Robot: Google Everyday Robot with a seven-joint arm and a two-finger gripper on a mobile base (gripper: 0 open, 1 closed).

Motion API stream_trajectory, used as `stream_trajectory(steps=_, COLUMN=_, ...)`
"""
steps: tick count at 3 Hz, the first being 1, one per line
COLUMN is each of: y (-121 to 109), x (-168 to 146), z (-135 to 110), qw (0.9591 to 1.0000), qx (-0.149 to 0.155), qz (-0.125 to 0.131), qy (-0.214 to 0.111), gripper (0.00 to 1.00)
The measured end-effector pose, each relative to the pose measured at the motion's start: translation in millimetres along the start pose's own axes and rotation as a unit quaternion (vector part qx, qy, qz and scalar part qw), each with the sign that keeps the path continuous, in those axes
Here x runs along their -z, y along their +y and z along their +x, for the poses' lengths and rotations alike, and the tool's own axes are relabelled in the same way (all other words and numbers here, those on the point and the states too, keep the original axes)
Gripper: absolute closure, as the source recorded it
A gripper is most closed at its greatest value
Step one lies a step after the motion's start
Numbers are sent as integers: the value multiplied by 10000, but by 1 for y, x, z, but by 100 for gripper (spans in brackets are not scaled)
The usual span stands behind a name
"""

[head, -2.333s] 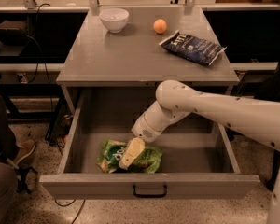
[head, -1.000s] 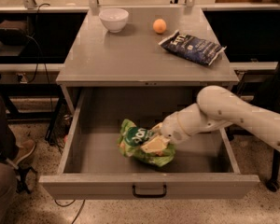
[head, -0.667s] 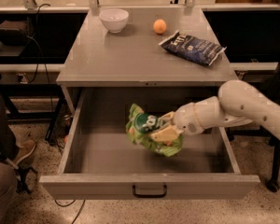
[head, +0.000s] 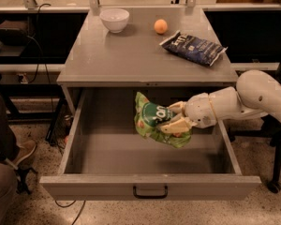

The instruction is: Pick green rice chip bag from top drawer and place on counter

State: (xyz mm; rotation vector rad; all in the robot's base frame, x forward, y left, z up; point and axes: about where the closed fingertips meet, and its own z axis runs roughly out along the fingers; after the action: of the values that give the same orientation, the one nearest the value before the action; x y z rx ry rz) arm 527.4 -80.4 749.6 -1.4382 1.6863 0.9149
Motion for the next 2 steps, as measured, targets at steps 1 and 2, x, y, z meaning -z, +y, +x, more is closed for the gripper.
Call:
stream_trajectory(steps=1, y=-1, x=18, z=-22, qw=9989, qx=52, qz=463, qy=20, gripper=100)
stream_trajectory(steps=2, y=-3, x=50, z=-70, qw=9919, qx=415, qz=1196, qy=-37, gripper=100)
